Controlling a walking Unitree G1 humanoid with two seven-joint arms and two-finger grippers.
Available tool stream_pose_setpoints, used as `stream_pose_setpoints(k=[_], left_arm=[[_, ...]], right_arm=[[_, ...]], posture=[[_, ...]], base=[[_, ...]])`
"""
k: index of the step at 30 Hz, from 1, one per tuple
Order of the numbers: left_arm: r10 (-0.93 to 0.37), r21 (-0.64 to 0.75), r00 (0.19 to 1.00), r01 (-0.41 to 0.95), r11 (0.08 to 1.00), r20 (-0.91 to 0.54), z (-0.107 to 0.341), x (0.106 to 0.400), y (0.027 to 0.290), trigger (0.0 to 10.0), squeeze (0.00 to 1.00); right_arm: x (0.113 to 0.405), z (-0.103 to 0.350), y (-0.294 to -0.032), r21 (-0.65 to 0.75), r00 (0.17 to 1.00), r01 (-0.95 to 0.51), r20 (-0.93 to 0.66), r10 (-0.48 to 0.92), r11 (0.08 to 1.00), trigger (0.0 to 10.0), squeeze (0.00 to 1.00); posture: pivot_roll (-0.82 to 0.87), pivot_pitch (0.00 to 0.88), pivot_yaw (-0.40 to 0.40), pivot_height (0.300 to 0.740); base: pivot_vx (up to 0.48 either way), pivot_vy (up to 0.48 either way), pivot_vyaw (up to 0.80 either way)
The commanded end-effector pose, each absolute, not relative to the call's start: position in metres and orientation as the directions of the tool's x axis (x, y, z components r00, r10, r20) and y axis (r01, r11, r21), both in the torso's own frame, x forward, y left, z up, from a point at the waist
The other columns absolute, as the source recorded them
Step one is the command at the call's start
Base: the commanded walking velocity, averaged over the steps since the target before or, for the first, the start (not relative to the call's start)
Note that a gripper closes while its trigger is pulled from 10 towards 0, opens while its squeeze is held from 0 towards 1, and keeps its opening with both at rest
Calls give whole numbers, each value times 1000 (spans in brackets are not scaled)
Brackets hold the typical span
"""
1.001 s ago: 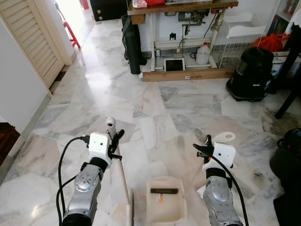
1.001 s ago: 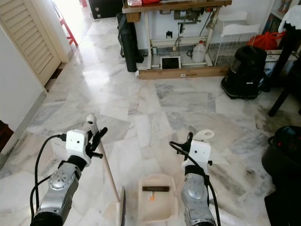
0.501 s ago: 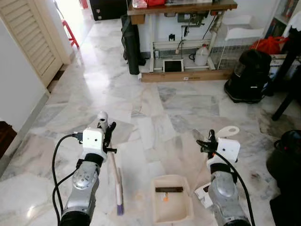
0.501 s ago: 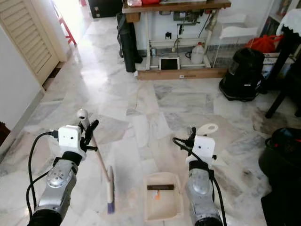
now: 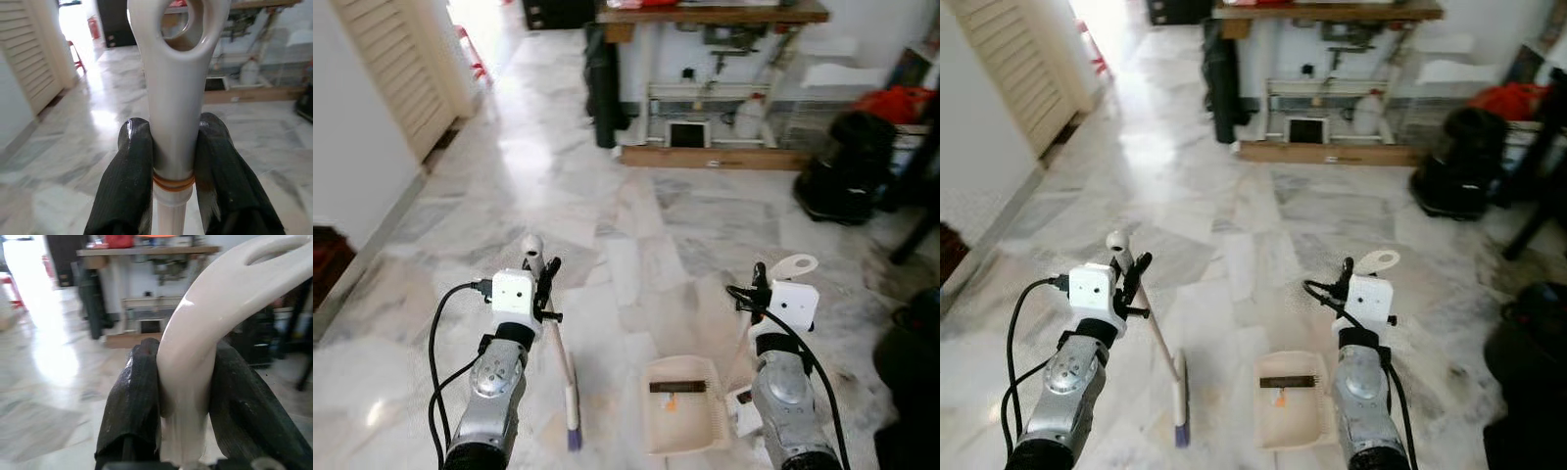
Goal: Sweep floor
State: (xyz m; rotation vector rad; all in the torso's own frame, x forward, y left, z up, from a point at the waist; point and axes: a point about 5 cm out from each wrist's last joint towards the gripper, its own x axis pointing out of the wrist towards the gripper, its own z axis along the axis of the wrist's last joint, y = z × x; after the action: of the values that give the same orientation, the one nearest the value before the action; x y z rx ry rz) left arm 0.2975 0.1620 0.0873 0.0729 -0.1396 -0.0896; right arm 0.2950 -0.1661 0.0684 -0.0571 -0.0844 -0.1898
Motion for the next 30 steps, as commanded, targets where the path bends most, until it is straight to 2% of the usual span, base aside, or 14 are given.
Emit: stream_pose_setpoints(k=[1,9,30], left_arm=[[-103,97,981,88,991,165,94,299,162,10000,0],[-112,103,980,96,990,162,94,299,163,10000,0],[-86,112,987,72,991,135,90,293,170,10000,0]], right_arm=[[299,76,-165,-44,976,187,121,-180,981,10000,0],[301,79,-176,-29,967,229,122,-223,973,10000,0],[301,77,-173,-20,968,230,110,-227,973,10000,0]], posture=[[50,0,52,740],[54,0,58,740],[55,0,54,740]], base=[[0,0,794],[0,0,797],[0,0,799]])
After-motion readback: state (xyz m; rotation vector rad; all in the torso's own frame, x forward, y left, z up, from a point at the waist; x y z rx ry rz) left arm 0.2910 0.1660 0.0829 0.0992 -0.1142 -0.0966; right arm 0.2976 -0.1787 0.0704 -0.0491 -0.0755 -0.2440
